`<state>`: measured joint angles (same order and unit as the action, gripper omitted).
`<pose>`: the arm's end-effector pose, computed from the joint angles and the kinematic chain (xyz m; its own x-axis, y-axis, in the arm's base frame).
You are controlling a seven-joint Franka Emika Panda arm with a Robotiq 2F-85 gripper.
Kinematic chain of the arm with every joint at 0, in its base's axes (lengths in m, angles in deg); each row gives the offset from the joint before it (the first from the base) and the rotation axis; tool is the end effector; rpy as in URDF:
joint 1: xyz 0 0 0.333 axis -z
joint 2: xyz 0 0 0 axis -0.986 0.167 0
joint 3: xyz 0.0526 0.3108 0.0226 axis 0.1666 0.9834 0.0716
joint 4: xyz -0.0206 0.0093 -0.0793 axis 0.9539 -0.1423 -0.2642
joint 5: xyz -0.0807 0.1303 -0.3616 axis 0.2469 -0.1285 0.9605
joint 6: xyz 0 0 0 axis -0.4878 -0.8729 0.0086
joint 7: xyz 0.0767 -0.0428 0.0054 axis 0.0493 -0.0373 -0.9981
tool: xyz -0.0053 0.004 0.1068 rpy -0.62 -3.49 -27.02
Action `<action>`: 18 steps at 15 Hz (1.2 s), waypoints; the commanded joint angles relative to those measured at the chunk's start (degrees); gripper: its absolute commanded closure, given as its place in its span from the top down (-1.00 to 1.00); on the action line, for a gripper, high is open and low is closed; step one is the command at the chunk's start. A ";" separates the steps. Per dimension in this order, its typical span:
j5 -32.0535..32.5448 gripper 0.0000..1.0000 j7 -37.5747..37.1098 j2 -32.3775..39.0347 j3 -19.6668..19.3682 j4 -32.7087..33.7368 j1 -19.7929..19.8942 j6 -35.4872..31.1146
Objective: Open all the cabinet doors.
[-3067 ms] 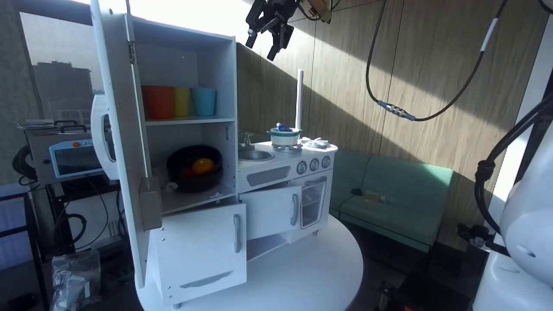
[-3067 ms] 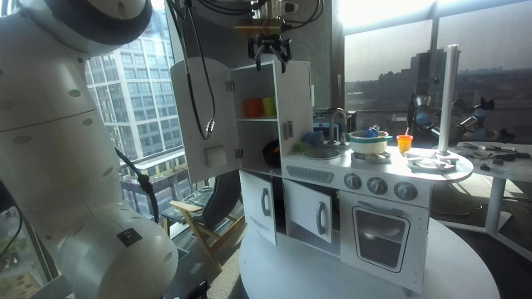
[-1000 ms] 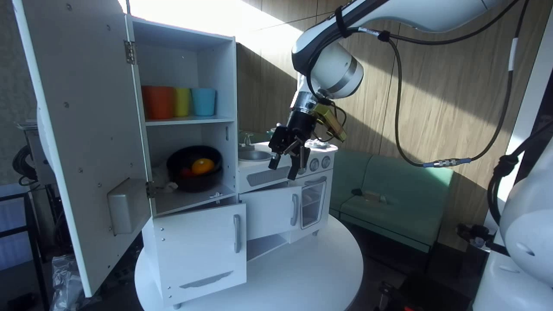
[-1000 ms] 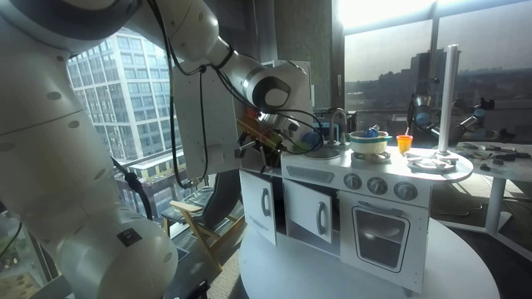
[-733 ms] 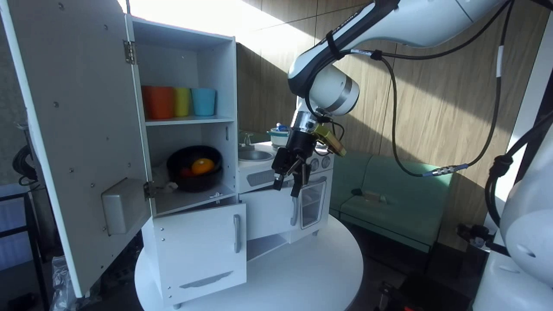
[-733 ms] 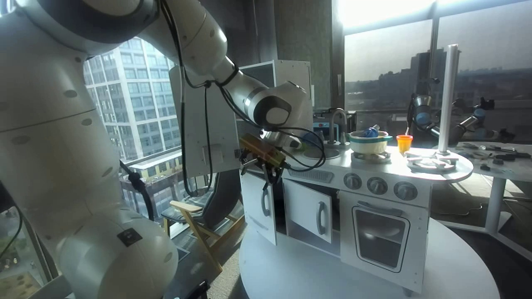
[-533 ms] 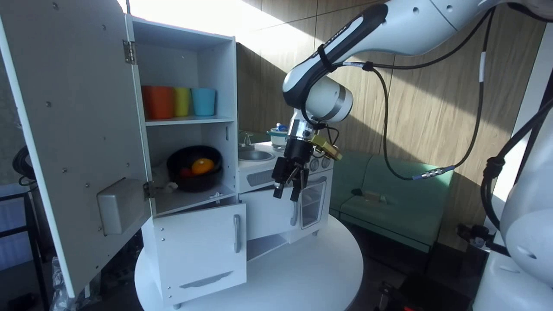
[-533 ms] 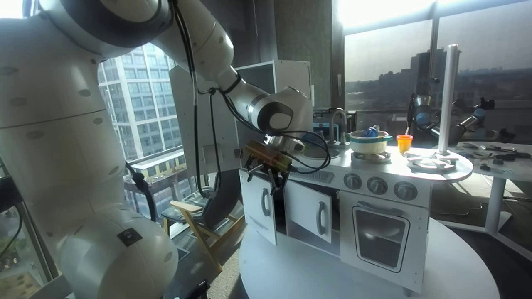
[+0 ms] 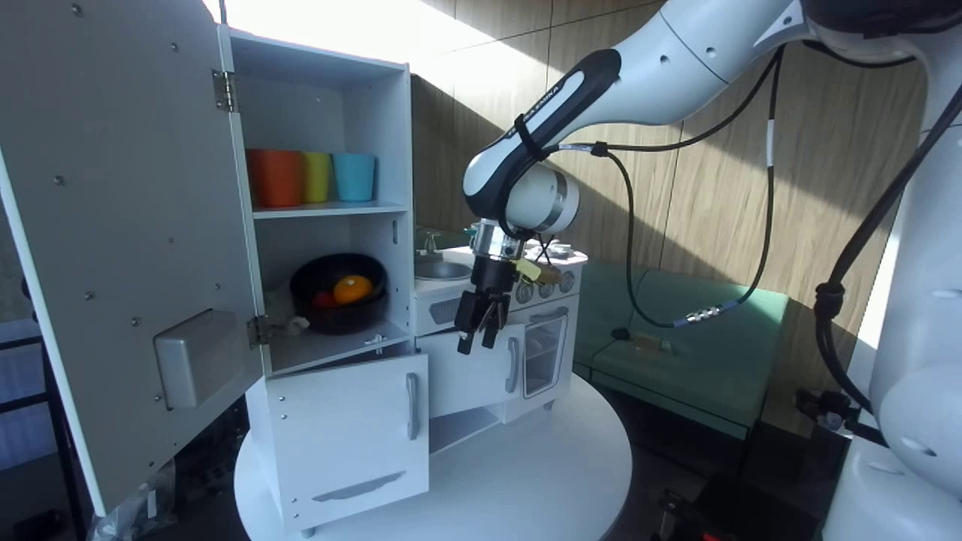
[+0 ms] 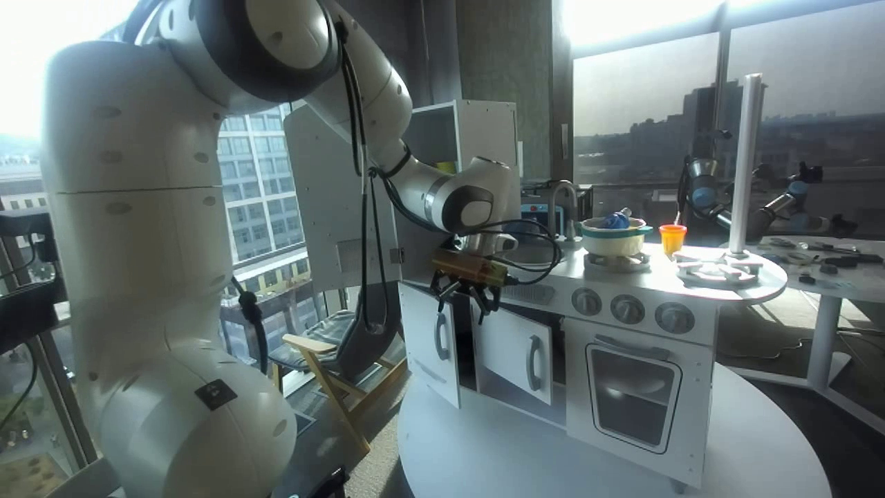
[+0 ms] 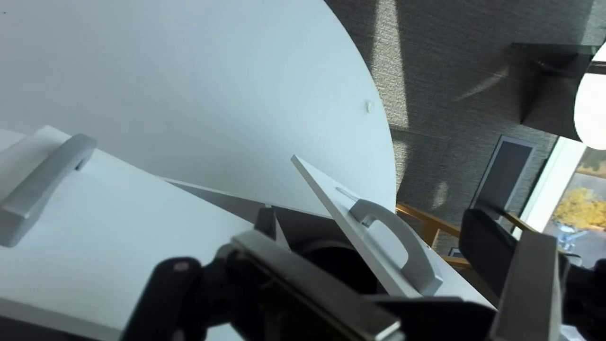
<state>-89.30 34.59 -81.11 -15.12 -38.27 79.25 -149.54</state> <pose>0.5331 0.0214 0.3355 0.9340 0.3491 0.0766 0.3570 -0.9018 -0.2435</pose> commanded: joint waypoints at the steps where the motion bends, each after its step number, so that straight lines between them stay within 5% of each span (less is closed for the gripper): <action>1: 1.10 1.00 4.56 3.87 2.34 1.31 -0.06 -7.69; 11: 3.67 1.00 13.49 7.15 11.50 1.51 -1.20 -22.70; 18: -2.61 1.00 14.65 5.44 17.59 1.08 -1.66 -16.53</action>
<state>-87.30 46.88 -74.09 0.59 -37.32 77.15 -169.59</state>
